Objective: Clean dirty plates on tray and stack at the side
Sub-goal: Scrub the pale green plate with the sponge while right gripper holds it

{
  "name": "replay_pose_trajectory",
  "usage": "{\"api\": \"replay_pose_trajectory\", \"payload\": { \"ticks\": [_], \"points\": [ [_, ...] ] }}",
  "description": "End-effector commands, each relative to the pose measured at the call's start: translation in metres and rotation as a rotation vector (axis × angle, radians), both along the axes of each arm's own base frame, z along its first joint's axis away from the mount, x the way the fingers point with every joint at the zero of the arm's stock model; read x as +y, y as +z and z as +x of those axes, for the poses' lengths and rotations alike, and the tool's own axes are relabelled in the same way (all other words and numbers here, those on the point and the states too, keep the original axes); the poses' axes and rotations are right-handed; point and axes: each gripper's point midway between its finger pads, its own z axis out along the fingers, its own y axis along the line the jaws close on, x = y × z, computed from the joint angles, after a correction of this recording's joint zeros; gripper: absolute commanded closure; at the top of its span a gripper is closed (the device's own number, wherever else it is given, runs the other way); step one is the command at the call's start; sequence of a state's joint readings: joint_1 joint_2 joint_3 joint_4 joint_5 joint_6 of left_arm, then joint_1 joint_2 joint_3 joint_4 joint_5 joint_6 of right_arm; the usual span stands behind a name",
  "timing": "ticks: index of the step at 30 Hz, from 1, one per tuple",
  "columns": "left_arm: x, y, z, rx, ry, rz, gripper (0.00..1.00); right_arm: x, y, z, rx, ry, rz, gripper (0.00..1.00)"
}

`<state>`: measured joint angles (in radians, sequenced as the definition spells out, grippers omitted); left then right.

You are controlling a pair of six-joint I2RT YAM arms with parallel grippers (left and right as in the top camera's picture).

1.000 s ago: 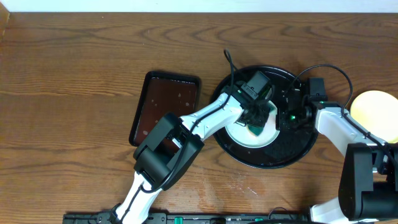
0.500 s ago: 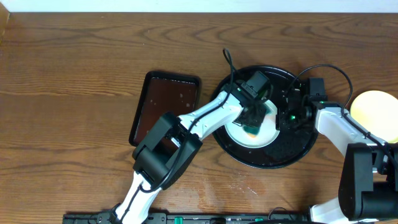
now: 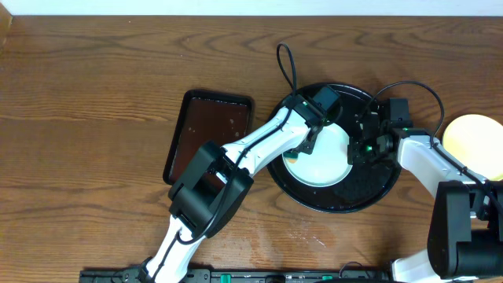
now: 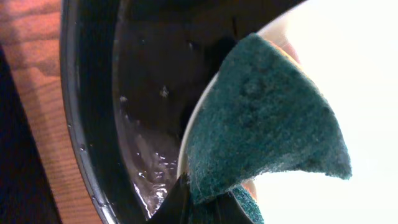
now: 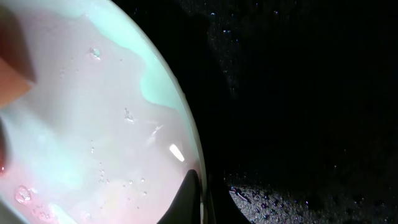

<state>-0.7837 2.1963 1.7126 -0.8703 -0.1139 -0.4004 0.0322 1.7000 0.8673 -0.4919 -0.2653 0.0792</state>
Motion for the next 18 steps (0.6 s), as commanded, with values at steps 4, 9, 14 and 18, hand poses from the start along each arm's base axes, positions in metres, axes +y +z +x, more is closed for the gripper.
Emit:
{"api": "replay_pose_trajectory", "payload": {
  "ticks": [4,9,14,18],
  "points": [
    [-0.050,-0.017,-0.051,0.284,-0.036,-0.260,0.93,0.001,-0.020,-0.021,0.079,0.024,-0.034,0.99],
    [-0.083,-0.024,-0.073,0.347,-0.100,-0.357,0.93,0.001,-0.020,-0.020,0.076,0.024,-0.034,0.99],
    [-0.091,-0.024,-0.069,0.334,-0.106,-0.390,0.92,0.001,-0.020,-0.020,0.076,0.024,-0.034,0.99],
    [-0.108,-0.016,-0.067,0.347,-0.132,-0.489,0.92,0.001,-0.020,-0.020,0.077,0.021,-0.033,0.99]
  ]
}}
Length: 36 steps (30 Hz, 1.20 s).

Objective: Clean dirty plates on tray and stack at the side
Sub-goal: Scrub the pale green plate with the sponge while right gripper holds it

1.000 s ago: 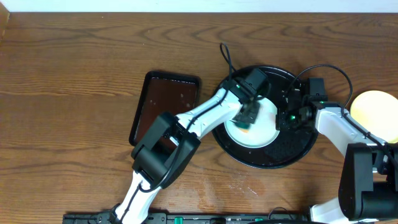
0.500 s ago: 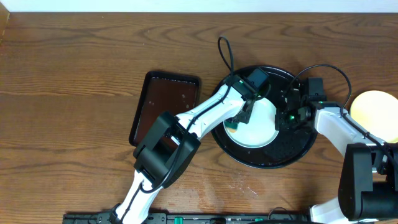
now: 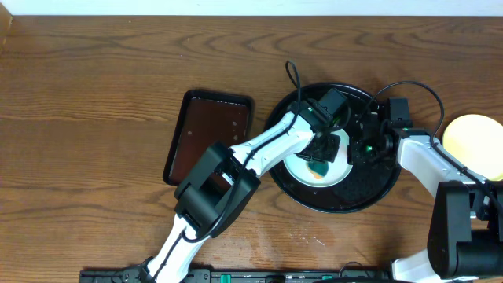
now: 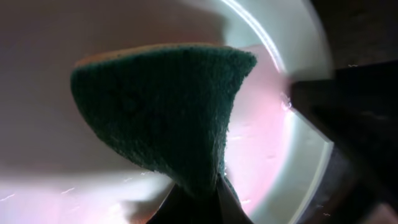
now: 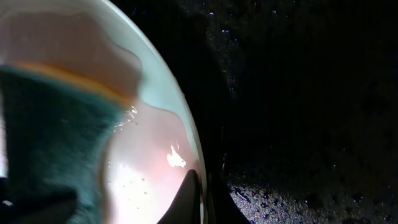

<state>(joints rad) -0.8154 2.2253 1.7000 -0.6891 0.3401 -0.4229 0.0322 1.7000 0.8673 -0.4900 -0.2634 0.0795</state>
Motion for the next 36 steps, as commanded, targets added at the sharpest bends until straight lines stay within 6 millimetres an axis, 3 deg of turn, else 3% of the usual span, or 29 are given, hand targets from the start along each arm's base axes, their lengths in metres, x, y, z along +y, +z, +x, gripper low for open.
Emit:
{"api": "replay_pose_trajectory", "payload": {
  "ticks": [1,7,14,17,19,23,27,31,36],
  "points": [
    [-0.022,-0.011,-0.024,0.106,-0.050,-0.092,0.93,0.001,-0.020,-0.021,0.079,0.022,-0.032,0.99],
    [-0.029,-0.008,-0.012,0.055,-0.045,-0.123,0.92,0.001,-0.020,-0.021,0.079,0.022,-0.031,0.99],
    [0.012,-0.019,0.035,-0.076,0.060,0.013,0.92,0.001,-0.020,-0.021,0.080,0.022,-0.031,0.99],
    [0.040,-0.023,0.059,-0.139,0.121,0.098,0.92,0.001,-0.020,-0.021,0.079,0.022,-0.031,0.99],
    [0.070,-0.025,0.079,-0.214,0.163,0.216,0.92,0.001,-0.020,-0.021,0.078,0.022,-0.031,0.99],
    [0.119,-0.023,0.098,-0.320,0.224,0.430,0.92,0.001,-0.020,-0.021,0.079,0.022,-0.031,0.99],
    [0.128,-0.015,0.092,-0.316,0.181,0.496,0.93,0.001,-0.020,-0.021,0.079,0.022,-0.031,0.99],
    [0.108,-0.003,0.067,-0.213,0.124,0.432,0.92,0.001,-0.020,-0.021,0.079,0.022,-0.031,0.99],
    [0.098,0.033,0.046,-0.162,0.113,0.363,0.92,0.001,-0.020,-0.021,0.080,0.022,-0.032,0.99]
  ]
}}
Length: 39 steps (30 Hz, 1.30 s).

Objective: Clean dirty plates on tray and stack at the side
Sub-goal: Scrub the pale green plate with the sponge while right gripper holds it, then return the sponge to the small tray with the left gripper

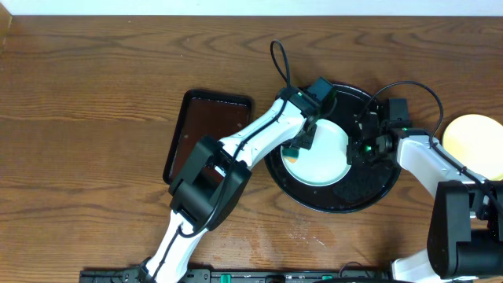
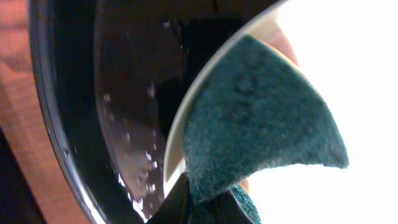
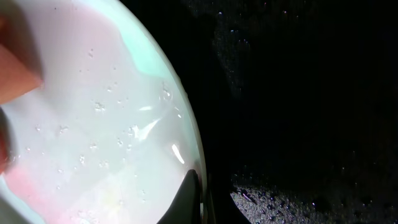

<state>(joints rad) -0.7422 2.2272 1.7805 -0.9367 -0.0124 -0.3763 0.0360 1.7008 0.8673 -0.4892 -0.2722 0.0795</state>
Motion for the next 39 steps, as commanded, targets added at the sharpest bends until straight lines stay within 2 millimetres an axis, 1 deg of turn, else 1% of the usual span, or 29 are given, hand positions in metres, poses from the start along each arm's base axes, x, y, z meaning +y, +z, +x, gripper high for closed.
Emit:
{"api": "replay_pose_trajectory", "payload": {
  "ticks": [1,3,6,9,11,12,14,17,18,19,20,22,24,25,26,27,28,31,33,36,39],
  "points": [
    [0.011,0.039,0.000,-0.036,0.021,-0.011,0.93,-0.001,-0.020,-0.021,0.080,0.016,-0.040,0.99],
    [0.019,0.064,-0.004,-0.049,0.030,-0.023,0.92,-0.001,-0.020,-0.021,0.078,0.016,-0.040,0.99],
    [0.039,0.102,-0.008,-0.084,0.055,-0.030,0.92,-0.001,-0.020,-0.019,0.073,0.017,-0.040,0.99],
    [0.071,0.132,-0.005,-0.136,0.107,-0.004,0.92,-0.001,-0.020,-0.016,0.058,0.016,-0.039,0.99],
    [0.095,0.143,-0.001,-0.154,0.151,0.028,0.92,-0.001,-0.019,-0.013,0.047,0.016,-0.038,0.99],
    [0.107,0.144,0.000,-0.154,0.173,0.046,0.92,-0.001,-0.019,-0.012,0.040,0.017,-0.037,0.98],
    [0.126,0.141,0.003,-0.132,0.215,0.071,0.92,0.000,-0.018,-0.010,0.036,0.017,-0.037,0.90],
    [0.153,0.121,0.004,-0.086,0.252,0.109,0.92,0.002,-0.018,-0.010,0.034,0.021,-0.022,0.87],
    [0.161,0.112,0.004,-0.072,0.272,0.119,0.92,0.004,-0.017,-0.011,0.034,0.025,-0.013,0.87],
    [0.170,0.102,0.004,-0.060,0.291,0.127,0.92,0.007,-0.017,-0.012,0.038,0.030,0.007,0.94],
    [0.177,0.093,0.004,-0.050,0.309,0.132,0.92,0.012,-0.015,-0.013,0.044,0.037,0.037,0.99],
    [0.190,0.075,0.003,-0.027,0.341,0.133,0.92,0.016,-0.014,-0.018,0.063,0.042,0.064,0.99],
    [0.195,0.067,0.001,-0.001,0.353,0.115,0.87,0.013,-0.011,-0.020,0.063,0.035,0.047,0.99],
    [0.197,0.066,0.001,0.008,0.356,0.108,0.85,0.010,-0.008,-0.019,0.058,0.023,0.026,0.99],
    [0.198,0.066,0.001,0.012,0.352,0.103,0.83,0.005,-0.004,-0.018,0.048,0.003,-0.001,0.99],
    [0.200,0.068,0.002,0.009,0.355,0.099,0.75,0.000,0.002,-0.017,0.032,-0.015,-0.027,0.99],
    [0.201,0.070,0.002,0.003,0.359,0.096,0.71,-0.004,0.010,-0.016,0.011,-0.026,-0.052,0.99],
    [0.202,0.079,0.003,-0.021,0.359,0.082,0.64,-0.015,0.040,-0.012,-0.085,-0.044,-0.140,0.99],
    [0.202,0.090,0.003,-0.048,0.360,0.066,0.59,-0.022,0.063,-0.012,-0.154,-0.052,-0.211,0.99],
    [0.198,0.108,0.001,-0.084,0.360,0.018,0.52,-0.031,0.094,-0.018,-0.246,-0.061,-0.312,0.99],
    [0.195,0.128,-0.003,-0.122,0.357,-0.034,0.49,-0.039,0.119,-0.022,-0.329,-0.097,-0.410,0.99]
  ]
}}
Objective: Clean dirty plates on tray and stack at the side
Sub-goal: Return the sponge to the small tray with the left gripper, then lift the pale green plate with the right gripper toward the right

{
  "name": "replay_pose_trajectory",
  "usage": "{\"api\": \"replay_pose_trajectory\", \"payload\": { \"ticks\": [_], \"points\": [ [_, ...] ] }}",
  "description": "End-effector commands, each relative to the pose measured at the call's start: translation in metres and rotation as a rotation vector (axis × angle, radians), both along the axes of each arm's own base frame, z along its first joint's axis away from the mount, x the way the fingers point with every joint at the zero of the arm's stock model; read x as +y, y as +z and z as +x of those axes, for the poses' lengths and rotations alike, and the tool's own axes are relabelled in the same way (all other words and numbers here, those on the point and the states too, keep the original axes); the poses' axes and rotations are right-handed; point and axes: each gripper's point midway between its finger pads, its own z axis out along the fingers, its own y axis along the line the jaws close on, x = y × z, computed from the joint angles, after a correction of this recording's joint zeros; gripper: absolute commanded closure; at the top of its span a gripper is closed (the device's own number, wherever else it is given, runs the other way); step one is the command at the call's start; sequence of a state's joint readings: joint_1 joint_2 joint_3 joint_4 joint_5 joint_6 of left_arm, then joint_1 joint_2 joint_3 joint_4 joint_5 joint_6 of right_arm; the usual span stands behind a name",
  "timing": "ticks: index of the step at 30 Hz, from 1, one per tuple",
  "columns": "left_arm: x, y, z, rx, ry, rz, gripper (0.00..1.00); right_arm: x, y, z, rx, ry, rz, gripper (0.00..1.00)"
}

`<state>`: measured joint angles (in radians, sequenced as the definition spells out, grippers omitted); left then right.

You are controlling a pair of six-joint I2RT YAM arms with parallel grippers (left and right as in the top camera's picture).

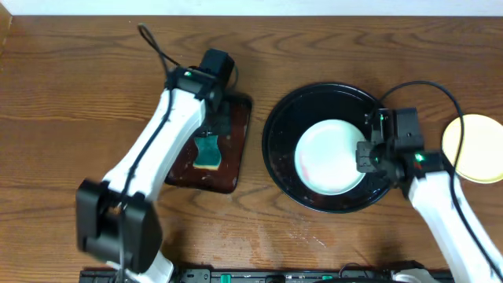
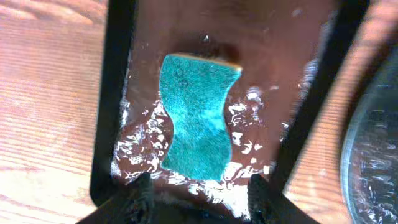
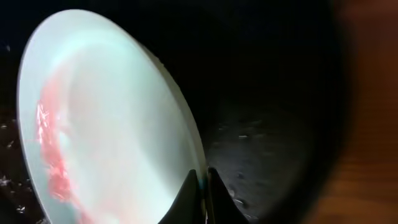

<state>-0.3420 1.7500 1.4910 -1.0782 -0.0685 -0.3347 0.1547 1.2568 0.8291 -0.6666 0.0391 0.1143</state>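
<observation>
A white plate [image 1: 330,157] sits in the round black tray [image 1: 277,118], and my right gripper [image 1: 366,154] is shut on its right rim. In the right wrist view the gripper [image 3: 202,185] pinches the plate [image 3: 106,124] at its edge; a pink smear [image 3: 50,127] shows on the plate's left side. The green sponge [image 1: 208,149] lies in a wet rectangular tray [image 1: 240,161] to the left. My left gripper [image 2: 202,198] hangs open just above the sponge [image 2: 199,118], holding nothing.
A yellow plate [image 1: 471,148] lies on the table at the far right edge. The wooden table [image 1: 78,94] stretches left of the rectangular tray. Water glistens in the rectangular tray [image 2: 112,93] around the sponge.
My left gripper held the sponge at the white plate's left edge; now it is open over the rectangular tray and the sponge lies there. The right gripper still holds the plate's rim.
The left gripper had the sponge at the plate's left edge, then on the plate's middle, then back at the left edge, while the right gripper held the rim. Now the sponge rests in the rectangular tray, let go.
</observation>
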Motion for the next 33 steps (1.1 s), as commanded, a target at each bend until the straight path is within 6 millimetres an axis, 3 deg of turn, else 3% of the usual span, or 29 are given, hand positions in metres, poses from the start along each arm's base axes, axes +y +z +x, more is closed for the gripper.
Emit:
{"api": "replay_pose_trajectory", "payload": {
  "ticks": [1,4,9,11,12,17,24,33],
  "points": [
    [-0.004,0.034,-0.004,-0.078,-0.013,-0.064,0.49,-0.023,0.030,0.002,-0.117,-0.082,-0.177,0.99],
    [-0.002,0.057,-0.012,-0.132,-0.015,-0.085,0.48,-0.024,0.049,0.003,-0.196,-0.088,-0.249,0.99],
    [0.003,0.090,-0.024,-0.218,-0.016,-0.114,0.38,-0.005,0.074,0.009,-0.321,-0.035,-0.305,0.99],
    [0.004,0.098,-0.028,-0.239,-0.017,-0.122,0.29,0.001,0.083,0.010,-0.363,-0.015,-0.365,0.99],
    [0.004,0.100,-0.029,-0.246,-0.017,-0.124,0.20,0.001,0.086,0.009,-0.377,-0.014,-0.397,0.99],
    [0.005,0.103,-0.030,-0.255,-0.017,-0.127,0.19,0.006,0.108,0.003,-0.464,-0.017,-0.573,0.99],
    [0.005,0.102,-0.030,-0.254,-0.017,-0.127,0.18,0.047,0.117,-0.001,-0.521,0.177,-0.624,0.99],
    [0.005,0.102,-0.029,-0.254,-0.017,-0.127,0.18,0.059,0.135,-0.013,-0.596,0.198,-0.742,0.99]
  ]
}}
